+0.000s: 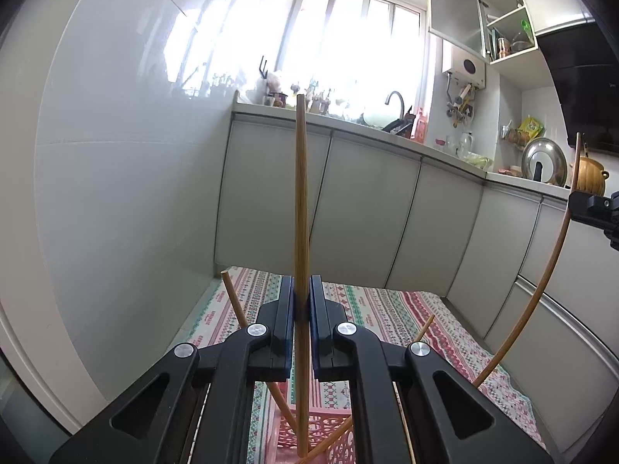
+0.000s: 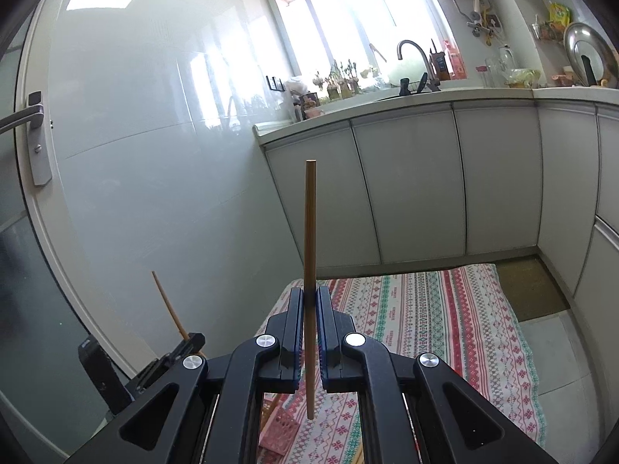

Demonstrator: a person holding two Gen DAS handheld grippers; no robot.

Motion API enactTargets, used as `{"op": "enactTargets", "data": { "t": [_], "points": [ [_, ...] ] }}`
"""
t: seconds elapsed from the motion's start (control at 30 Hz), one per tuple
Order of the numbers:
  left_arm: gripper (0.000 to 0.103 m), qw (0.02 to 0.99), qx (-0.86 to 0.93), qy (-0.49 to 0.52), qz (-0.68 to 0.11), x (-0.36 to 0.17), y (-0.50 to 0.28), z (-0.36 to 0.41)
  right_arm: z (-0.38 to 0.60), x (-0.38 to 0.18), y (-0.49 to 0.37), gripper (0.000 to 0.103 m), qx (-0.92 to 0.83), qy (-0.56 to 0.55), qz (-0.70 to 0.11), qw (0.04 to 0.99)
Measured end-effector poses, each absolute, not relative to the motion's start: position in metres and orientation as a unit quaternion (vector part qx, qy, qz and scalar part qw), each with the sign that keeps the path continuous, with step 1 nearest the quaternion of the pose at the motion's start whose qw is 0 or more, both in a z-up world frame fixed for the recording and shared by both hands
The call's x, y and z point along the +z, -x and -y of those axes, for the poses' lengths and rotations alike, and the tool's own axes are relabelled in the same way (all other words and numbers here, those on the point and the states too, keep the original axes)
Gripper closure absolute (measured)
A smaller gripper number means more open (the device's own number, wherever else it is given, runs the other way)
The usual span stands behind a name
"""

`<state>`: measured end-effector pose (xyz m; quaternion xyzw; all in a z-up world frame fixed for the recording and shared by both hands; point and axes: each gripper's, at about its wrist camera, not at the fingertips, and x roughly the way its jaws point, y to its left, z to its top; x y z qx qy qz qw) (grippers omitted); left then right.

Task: Organize utensils
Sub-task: 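Carry the held chopsticks upright with both tools toward the pink basket, then lower both chopsticks into the pink basket and open both tools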

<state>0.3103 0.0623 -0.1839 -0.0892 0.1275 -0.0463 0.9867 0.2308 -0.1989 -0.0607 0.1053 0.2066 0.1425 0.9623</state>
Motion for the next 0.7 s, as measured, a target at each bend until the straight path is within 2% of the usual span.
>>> {"op": "enactTargets", "data": {
  "t": [0.7],
  "points": [
    [0.094, 0.984, -0.023, 0.074, -0.158, -0.221, -0.336, -0.055, 0.184, -0.064, -0.233, 0.097, 0.157, -0.093, -0.211, 0.96]
  ]
}}
